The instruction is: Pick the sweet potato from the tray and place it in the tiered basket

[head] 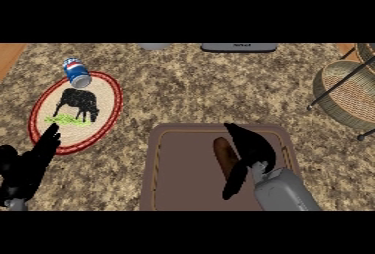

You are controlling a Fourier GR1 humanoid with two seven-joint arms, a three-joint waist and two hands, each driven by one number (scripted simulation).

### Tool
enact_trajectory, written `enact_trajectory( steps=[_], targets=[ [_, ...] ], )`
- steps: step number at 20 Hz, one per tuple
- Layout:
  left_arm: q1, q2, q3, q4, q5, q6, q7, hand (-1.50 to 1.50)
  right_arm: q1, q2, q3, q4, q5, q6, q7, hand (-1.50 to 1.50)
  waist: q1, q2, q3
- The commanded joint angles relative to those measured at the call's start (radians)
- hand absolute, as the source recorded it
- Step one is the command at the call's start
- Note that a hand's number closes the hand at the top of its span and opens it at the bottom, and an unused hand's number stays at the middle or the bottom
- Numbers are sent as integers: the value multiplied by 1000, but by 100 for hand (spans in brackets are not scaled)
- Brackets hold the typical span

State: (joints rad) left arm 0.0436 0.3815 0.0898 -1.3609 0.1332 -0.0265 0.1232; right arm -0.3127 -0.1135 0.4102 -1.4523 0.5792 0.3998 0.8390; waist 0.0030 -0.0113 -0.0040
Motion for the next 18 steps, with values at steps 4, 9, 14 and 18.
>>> enact_trajectory(
  steps=[4,9,14,18],
  targets=[
    [-16,16,31,17,16,-54,39,0,-11,37,36,47,54,-41,-147,150,2,12,4],
    [-54,-13,39,64,-26,-32,23,0,46,36,29,13,130,-128,-193,150,-3,12,4],
    [-10,-3,58,40,-28,-67,-19,0,-68,110,50,-5,177,-216,28,150,6,12,4],
    [-31,-32,16,22,-59,-32,-2,0,-268,112,-47,140,278,-391,282,150,41,23,1]
  ],
)
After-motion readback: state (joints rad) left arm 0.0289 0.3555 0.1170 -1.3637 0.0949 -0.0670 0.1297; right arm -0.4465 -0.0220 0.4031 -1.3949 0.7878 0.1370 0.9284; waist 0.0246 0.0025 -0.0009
